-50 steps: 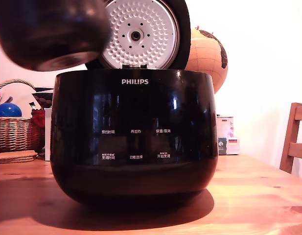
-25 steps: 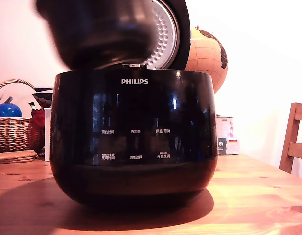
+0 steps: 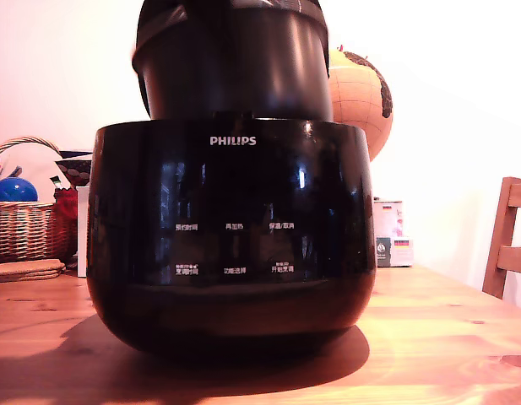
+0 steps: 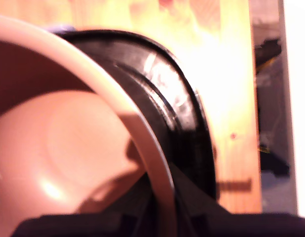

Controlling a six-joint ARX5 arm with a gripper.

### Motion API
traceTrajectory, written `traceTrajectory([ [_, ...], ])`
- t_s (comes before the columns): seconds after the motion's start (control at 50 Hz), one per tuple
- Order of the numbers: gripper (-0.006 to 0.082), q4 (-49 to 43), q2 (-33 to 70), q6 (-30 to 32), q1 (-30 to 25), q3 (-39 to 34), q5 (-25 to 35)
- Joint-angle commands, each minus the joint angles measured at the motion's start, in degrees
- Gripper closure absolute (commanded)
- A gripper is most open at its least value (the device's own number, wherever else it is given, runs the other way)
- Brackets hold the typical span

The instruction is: Place the pot you are holding inside the rice cooker

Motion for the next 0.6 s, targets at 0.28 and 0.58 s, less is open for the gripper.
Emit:
traceTrajectory([
  [0.28, 0.0789, 0.9, 0.9, -1.7, -0.2, 1.0, -1.2],
  [0.58, 0.0789, 0.7, 0.9, -18.6, -0.3, 0.6, -0.9],
])
